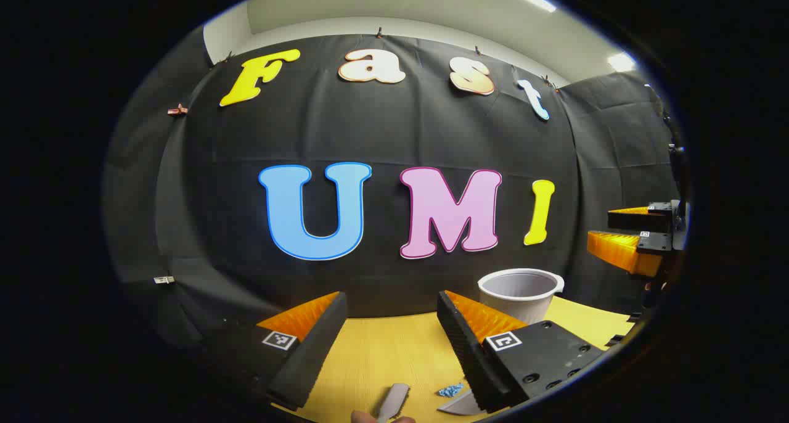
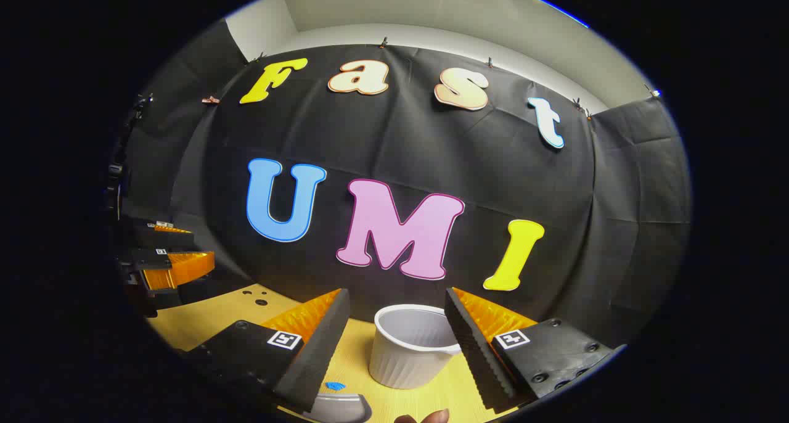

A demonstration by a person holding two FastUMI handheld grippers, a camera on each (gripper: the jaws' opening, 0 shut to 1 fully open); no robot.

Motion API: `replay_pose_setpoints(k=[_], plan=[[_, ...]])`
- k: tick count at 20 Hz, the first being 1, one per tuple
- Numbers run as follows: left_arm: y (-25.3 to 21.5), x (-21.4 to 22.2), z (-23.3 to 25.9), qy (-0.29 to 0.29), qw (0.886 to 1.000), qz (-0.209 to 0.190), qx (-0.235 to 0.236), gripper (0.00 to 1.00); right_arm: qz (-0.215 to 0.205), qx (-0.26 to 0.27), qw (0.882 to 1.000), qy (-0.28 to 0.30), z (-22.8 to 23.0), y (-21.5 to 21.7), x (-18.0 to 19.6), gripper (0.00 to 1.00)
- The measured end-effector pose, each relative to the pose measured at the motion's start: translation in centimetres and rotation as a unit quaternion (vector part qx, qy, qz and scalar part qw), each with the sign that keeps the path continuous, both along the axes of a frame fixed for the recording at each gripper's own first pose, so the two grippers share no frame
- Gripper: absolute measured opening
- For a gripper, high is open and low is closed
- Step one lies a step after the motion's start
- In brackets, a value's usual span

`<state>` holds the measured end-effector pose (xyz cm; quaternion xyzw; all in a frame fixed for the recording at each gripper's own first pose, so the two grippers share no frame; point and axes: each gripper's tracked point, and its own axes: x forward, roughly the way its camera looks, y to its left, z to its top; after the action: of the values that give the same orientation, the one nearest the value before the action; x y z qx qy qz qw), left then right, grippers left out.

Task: Pick up the small broom and dustpan from the desktop, sweep the trash into the dustpan with the broom, and then empty the trash into the garbage bin.

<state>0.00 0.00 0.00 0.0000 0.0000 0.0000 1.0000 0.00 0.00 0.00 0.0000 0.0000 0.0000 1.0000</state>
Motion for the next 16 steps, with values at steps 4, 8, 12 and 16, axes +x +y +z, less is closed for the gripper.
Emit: replay_pose_setpoints(k=[4,8,12,16], plan=[[0.2,0.3,-0.1,-0.001,1.0,0.006,0.001,0.95,0.001,0.001,1.0,0.002,-0.2,-0.2,0.3,0.97],[-0.2,0.3,-0.5,0.004,1.0,-0.001,-0.001,0.95,-0.004,-0.005,1.0,0.006,-0.4,-0.3,0.2,0.97],[-0.2,0.4,-0.6,0.003,1.0,-0.007,0.01,0.95,-0.007,-0.009,1.0,0.008,-0.4,-0.3,0.1,0.97],[-0.2,0.6,-1.0,0.009,1.0,-0.008,0.002,0.95,-0.009,-0.013,1.0,0.01,-0.6,-0.2,0.0,0.97]])
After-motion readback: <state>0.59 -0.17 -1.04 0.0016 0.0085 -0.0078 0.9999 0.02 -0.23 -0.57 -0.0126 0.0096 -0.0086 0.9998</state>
